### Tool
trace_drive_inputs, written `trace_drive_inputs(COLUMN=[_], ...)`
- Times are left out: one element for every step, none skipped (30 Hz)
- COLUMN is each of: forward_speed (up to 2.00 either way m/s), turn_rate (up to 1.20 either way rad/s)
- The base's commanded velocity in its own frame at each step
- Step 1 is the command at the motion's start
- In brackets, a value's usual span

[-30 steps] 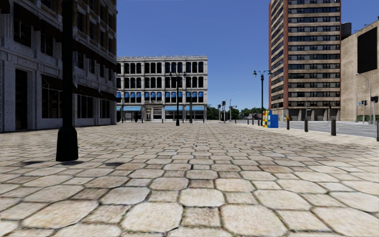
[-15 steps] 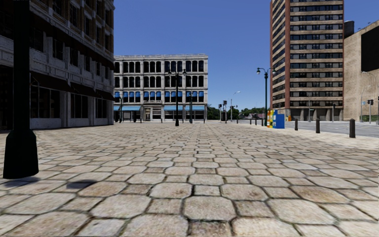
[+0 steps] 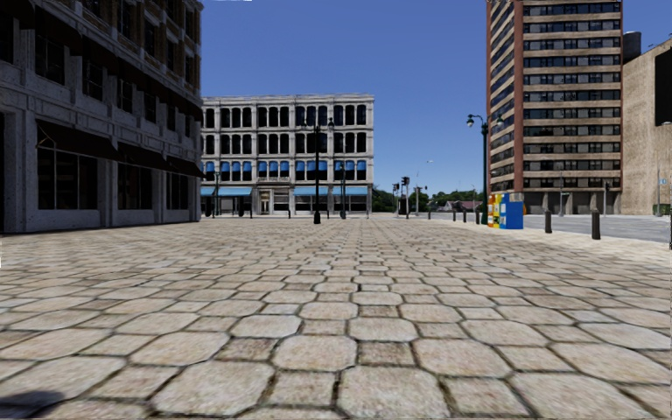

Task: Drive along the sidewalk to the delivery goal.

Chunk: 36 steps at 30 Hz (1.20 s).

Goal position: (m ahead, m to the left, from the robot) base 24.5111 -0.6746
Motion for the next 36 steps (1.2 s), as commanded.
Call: trace_drive_inputs(forward_speed=[2.00, 2.00, 2.00, 2.00, 2.00, 2.00, 2.00, 2.00, 2.00, 2.00, 2.00, 2.00, 2.00, 2.00, 2.00, 2.00, 2.00, 2.00, 2.00, 2.00, 2.00, 2.00, 2.00, 2.00, 2.00, 2.00, 2.00, 2.00, 2.00, 2.00, 2.00, 2.00, 2.00, 2.00, 2.00, 2.00], turn_rate=[0.00, 0.00, 0.00, 0.00, 0.00, 0.00, 0.00, 0.00, 0.00, 0.00, 0.00, 0.00, 0.00, 0.00, 0.00, 0.00, 0.36, 0.68, 0.88, 0.93, 0.50, 0.03, 0.03, 0.00, 0.00, 0.00, 0.00, 0.00, 0.00, 0.00, 0.00, 0.00, 0.00, 0.00, 0.00, 0.00])
